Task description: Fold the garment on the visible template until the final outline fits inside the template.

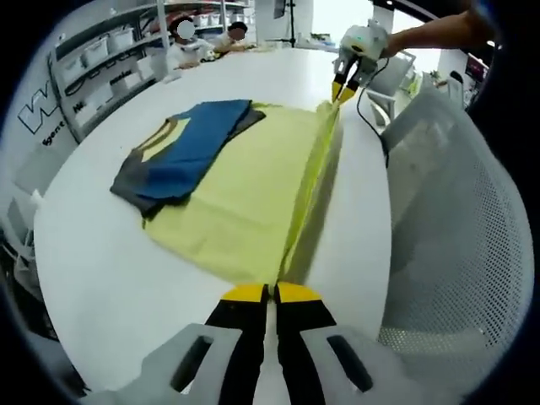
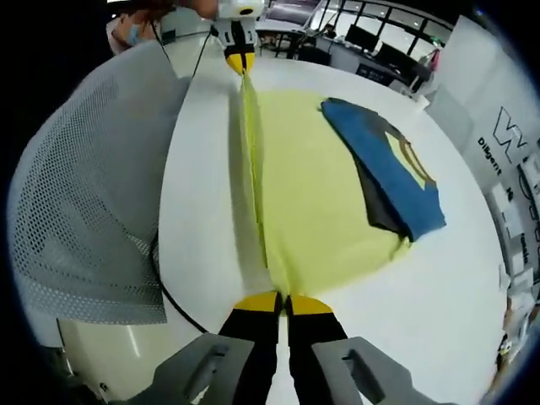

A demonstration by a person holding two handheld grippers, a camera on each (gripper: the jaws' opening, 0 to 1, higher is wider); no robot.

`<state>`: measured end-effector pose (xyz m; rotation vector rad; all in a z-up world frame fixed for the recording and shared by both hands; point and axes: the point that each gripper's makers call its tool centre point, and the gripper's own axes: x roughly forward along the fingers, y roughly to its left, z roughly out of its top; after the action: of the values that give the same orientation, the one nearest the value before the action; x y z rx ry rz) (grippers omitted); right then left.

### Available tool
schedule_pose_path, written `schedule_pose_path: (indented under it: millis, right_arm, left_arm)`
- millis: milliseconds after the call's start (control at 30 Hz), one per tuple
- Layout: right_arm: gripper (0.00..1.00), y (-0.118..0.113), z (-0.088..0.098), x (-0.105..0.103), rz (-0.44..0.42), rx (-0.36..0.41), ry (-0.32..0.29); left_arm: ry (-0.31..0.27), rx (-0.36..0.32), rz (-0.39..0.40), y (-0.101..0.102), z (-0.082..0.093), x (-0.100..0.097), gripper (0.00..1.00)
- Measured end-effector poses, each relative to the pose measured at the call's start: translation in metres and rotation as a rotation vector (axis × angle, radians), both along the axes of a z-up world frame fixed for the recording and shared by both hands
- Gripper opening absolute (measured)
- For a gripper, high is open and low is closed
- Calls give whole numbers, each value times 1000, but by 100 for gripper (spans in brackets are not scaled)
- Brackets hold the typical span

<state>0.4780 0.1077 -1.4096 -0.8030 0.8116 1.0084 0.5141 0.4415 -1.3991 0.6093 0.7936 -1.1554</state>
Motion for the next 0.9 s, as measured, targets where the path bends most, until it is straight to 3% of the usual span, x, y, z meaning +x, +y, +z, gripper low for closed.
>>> schedule_pose_path:
  millis: [900]
  right_arm:
    - [0, -4, 60, 49, -23, 15, -140]
  left_arm:
    - [-109, -40, 31, -2, 43, 54, 3]
